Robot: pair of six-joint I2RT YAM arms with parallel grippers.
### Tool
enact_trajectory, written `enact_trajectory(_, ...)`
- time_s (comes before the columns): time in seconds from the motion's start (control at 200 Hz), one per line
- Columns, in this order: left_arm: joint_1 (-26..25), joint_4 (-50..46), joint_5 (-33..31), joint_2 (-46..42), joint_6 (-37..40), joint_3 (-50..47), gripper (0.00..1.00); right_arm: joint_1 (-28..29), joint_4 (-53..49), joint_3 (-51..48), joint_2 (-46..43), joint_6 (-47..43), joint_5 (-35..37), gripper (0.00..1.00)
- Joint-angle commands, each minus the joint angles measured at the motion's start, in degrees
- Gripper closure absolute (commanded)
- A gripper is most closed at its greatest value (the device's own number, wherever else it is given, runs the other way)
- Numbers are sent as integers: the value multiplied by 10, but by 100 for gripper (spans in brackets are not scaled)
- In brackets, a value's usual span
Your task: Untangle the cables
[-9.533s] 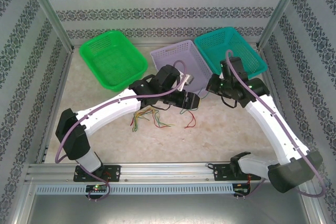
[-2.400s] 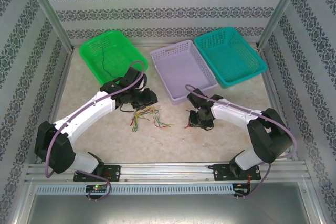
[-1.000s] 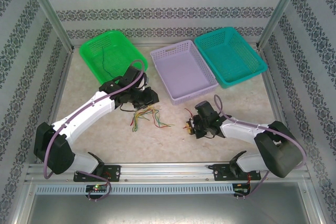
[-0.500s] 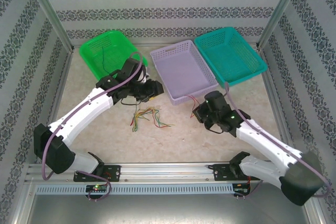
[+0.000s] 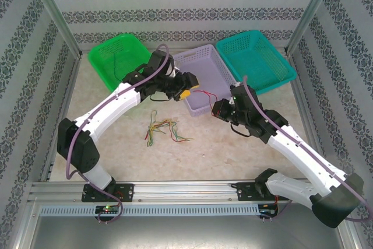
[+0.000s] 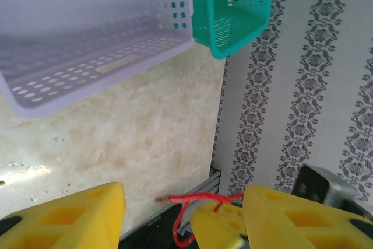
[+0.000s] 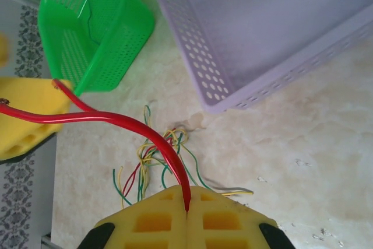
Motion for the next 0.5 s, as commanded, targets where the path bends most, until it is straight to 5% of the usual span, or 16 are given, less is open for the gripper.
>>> enact_trajectory(0.0, -9, 5, -7, 5, -56, 16, 43, 8, 4, 18, 5, -34, -7, 100)
enact_trajectory(0.235, -10, 90, -6, 11, -151, -22, 48, 10, 13, 25, 9, -38, -13, 100)
enact_trajectory(0.44, -10, 89, -19, 7, -157, -44, 99, 6, 23, 43, 7, -39, -5, 100)
enact_trajectory(0.495, -9, 72, -28, 4, -149, -47, 100, 0, 25, 51, 6, -37, -3, 100)
